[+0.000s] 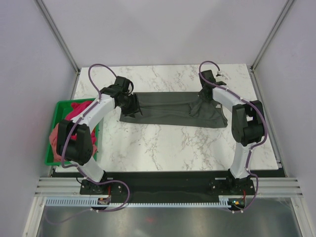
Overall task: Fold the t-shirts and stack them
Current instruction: Fold the tshirt
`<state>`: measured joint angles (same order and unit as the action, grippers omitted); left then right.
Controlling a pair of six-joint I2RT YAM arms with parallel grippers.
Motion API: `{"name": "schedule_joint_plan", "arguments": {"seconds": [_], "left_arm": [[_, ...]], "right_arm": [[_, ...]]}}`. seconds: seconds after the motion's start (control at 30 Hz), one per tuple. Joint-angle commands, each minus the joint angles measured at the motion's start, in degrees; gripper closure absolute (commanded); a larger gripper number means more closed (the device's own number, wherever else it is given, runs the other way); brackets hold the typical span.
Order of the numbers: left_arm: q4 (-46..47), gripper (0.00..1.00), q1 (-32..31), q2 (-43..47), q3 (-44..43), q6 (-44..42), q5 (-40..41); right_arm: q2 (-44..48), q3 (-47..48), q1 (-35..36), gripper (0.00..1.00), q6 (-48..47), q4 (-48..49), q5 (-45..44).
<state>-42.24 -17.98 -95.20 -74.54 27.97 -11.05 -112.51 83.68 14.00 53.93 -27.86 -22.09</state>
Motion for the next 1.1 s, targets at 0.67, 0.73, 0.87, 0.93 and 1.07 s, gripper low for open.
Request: {"name": "schedule_joint_plan", "arguments": {"seconds": [0.67,0.73,0.87,0.93,1.07], "left_arm": [[-0.7,0.57,9.3,-14.9,-17.3,-6.0,7.1],[-0.8,0.56,9.5,-18.2,-18.1,-9.4,7.8],[-1.4,0.55,9.5,-22.5,-20.2,-12.4,9.7],[-1.3,0.53,9.5,-24.1,-20.7,-13.5,10.9],[-1.4,0.52,9.6,-26.5,-22.5,-15.0,14.1]], "right_arm": [[-1.8,3.4,0.1,1.00,-3.3,2.2,0.6],[-1.5,3.3,0.2,1.00,-3.4,2.2,0.9],[-0.9,2.8,0.1,1.00,-3.7,2.6,1.3],[-1.0,2.7,0.1,1.00,-4.2,3.0,1.4],[-1.0,2.5,0.2,1.00,-4.6,3.2,2.2]]}}
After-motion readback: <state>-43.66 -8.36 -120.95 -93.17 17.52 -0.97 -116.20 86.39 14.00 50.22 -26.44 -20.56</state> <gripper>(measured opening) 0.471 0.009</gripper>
